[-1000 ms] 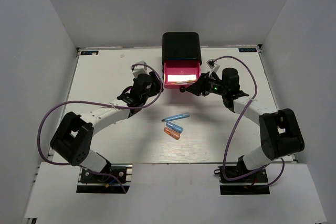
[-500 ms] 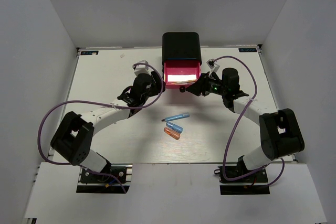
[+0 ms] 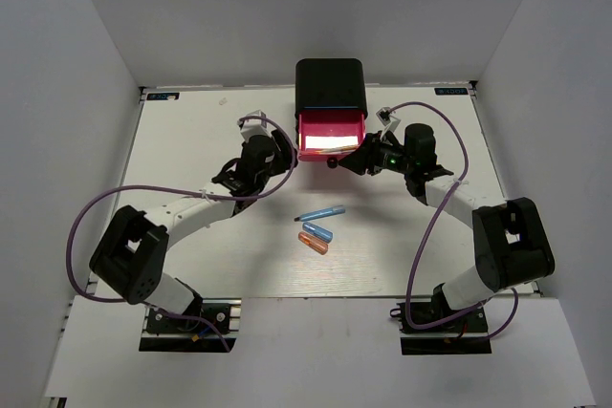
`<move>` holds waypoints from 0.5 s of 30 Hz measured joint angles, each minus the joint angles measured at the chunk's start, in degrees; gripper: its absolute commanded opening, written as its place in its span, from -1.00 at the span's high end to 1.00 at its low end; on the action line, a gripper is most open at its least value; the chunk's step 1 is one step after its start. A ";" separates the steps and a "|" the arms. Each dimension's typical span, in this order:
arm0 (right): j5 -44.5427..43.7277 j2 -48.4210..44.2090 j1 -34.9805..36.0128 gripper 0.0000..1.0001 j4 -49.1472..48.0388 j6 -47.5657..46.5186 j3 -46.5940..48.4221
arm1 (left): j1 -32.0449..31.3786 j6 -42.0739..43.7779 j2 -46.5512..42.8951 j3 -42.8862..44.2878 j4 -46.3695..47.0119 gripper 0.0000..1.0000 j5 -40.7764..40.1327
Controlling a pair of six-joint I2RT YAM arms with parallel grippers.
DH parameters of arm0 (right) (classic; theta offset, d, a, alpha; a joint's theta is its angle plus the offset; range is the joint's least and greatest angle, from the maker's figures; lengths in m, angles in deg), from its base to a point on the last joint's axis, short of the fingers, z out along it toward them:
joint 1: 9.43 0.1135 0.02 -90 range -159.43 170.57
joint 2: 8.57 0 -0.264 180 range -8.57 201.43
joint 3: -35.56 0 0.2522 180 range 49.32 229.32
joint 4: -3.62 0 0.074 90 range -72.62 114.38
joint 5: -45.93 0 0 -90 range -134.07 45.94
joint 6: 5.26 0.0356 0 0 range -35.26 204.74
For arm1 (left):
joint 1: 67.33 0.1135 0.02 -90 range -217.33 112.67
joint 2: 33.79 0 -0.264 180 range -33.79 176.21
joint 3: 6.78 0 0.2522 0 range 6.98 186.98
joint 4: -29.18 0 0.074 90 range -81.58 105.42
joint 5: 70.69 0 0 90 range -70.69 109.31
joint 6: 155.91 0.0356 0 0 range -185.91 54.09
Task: Sort the stationery into containers
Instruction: Close the drawer
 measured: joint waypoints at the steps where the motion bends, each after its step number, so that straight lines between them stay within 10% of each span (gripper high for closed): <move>1: 0.00 0.00 0.00 0.01 0.00 0.00 0.00 | 0.00 0.00 -0.39 -0.22 -0.04 -0.33 -0.33; 15: -0.02 0.00 0.00 0.01 0.00 -0.15 -0.04 | 0.04 -0.33 0.04 -0.17 -0.50 -0.33 -2.34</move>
